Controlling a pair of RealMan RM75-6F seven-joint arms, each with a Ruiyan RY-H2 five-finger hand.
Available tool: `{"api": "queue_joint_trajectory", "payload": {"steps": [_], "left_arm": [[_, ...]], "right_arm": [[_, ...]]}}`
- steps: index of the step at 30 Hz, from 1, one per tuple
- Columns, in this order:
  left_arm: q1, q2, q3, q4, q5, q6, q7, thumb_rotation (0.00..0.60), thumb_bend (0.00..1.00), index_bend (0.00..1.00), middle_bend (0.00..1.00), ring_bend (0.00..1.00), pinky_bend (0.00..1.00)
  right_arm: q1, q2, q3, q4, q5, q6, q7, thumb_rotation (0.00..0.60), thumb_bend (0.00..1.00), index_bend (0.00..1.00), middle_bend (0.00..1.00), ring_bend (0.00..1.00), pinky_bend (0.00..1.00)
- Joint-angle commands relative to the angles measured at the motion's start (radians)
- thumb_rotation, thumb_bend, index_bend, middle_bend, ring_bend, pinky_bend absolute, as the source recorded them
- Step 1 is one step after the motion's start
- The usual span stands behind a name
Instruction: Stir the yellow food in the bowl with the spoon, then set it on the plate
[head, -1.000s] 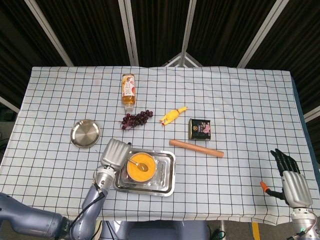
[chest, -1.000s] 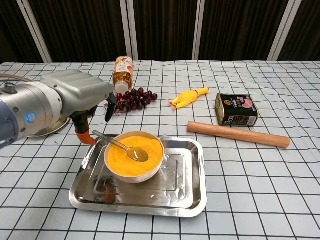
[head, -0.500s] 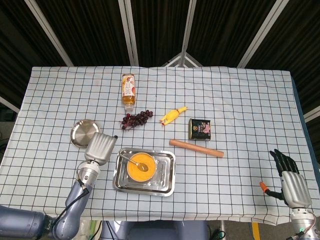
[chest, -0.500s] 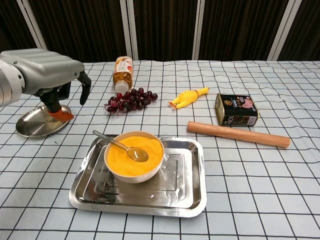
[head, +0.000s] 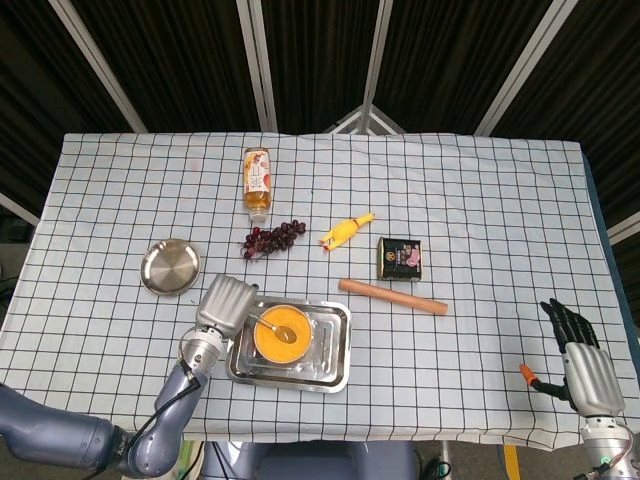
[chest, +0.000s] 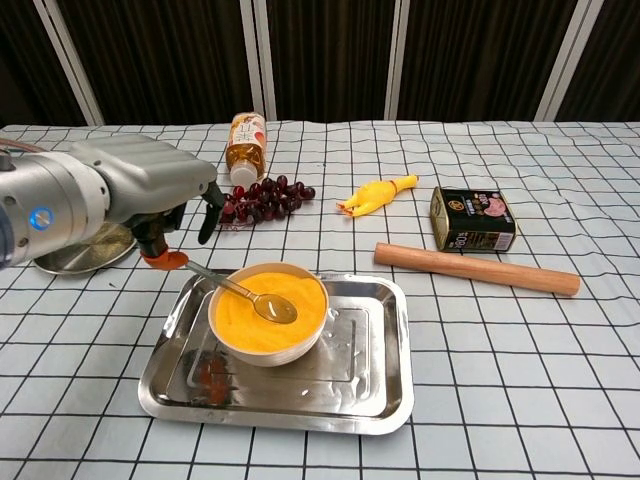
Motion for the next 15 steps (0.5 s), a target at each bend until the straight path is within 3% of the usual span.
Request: {"api": "queue_joint_trajectory", "payload": {"steps": [1,15], "left_arm": [[-0.017,-0.026,0.000,0.019,-0.019,0.008,0.017,0.600,0.48,0.45,1.00,1.00,1.00],[-0.051,-0.070,0.005,0.050,-0.069,0.030,0.039,0.600,0.48,0.45,1.00,1.00,1.00]], "right_arm": [[0.000,0.001,0.000,0.000,0.000,0.000,0.002,0.600,0.32,0.00,0.00,0.00,0.00],[0.001,-0.001,-0.001,-0.001,-0.003,-0.001,0.000,0.600,0.32,0.00,0.00,0.00,0.00]]}}
